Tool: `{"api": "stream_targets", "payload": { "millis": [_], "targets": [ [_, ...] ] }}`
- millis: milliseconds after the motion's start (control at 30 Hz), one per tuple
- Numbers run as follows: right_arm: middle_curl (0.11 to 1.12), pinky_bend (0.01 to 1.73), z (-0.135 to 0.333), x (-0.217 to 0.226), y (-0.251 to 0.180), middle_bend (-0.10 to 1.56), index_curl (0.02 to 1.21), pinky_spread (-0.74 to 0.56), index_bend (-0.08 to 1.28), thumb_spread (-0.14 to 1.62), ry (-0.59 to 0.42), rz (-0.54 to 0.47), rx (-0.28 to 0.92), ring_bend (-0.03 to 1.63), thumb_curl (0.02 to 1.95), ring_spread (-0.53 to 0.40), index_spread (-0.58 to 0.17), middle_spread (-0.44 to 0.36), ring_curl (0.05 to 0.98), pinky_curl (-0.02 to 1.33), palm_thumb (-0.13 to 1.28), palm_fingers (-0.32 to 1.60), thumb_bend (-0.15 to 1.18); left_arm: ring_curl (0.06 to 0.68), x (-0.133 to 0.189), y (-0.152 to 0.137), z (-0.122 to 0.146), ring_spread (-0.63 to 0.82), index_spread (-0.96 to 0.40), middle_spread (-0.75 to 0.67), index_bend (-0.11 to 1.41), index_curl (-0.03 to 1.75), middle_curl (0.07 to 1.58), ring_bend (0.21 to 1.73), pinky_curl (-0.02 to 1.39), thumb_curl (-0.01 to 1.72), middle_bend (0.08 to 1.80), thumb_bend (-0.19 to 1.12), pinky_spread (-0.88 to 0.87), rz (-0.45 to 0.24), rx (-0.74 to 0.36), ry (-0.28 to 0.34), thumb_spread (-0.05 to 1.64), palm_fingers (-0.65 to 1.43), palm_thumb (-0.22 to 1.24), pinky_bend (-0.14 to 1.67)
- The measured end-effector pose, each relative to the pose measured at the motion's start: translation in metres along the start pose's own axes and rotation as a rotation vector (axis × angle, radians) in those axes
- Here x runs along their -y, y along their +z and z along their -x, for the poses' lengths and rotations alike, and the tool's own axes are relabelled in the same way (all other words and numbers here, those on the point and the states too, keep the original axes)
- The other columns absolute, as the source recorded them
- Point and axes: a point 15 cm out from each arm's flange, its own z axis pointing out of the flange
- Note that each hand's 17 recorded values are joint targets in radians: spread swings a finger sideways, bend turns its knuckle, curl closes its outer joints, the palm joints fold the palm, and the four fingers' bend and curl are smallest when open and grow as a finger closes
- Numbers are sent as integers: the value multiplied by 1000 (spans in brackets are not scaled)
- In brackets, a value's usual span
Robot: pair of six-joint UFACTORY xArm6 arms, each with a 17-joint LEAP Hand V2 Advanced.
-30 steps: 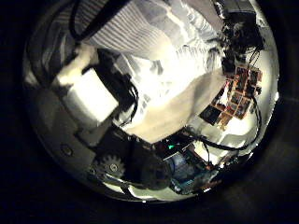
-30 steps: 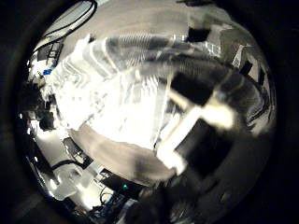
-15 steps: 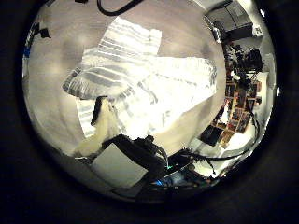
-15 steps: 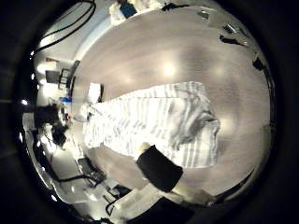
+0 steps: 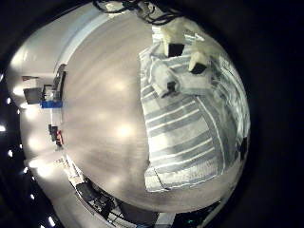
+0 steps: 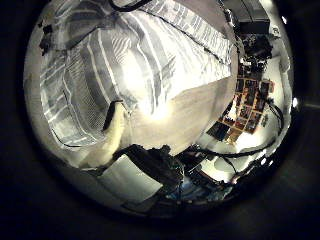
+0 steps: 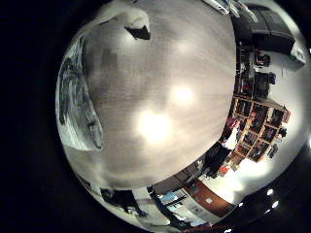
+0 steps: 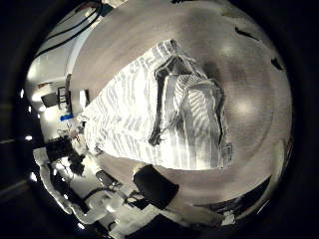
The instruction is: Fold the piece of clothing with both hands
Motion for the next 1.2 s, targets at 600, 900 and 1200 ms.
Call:
{"api": "stream_targets", "payload": {
  "millis": [600, 900, 1200],
  "targets": [
    [398, 864, 52, 3, 51, 526, 328, 56, 192, 1042, -92, 98, -14, 1049, 304, -131, -251, -57, 349, 435, 277, 584, -18, 260, -3, 9, 14, 248, 44, 243, 179, 454, 388, 706, 479, 356, 183, -18, 305, 12, 21, -18, 1178, 133, 524, 345],
    [566, 980, 38, 1, 49, 925, 527, -362, 595, 1097, -73, 100, -7, 1136, 369, -224, -378, -202, 427, 472, 554, 1393, 44, 253, -6, -1, 21, 249, 39, 242, 182, 432, 369, 692, 459, 354, 182, -17, 306, 5, 15, -29, 1180, 150, 523, 346],
    [699, 1248, 15, -12, 33, 1213, 741, -286, 994, 1088, -59, 87, 17, 1336, 508, -213, -325, -168, 540, 606, 925, 1240, 152, 246, -10, -7, 21, 251, 36, 241, 184, 419, 353, 681, 444, 353, 183, -17, 287, -1, -12, -26, 1181, 162, 523, 352]
  ]
}}
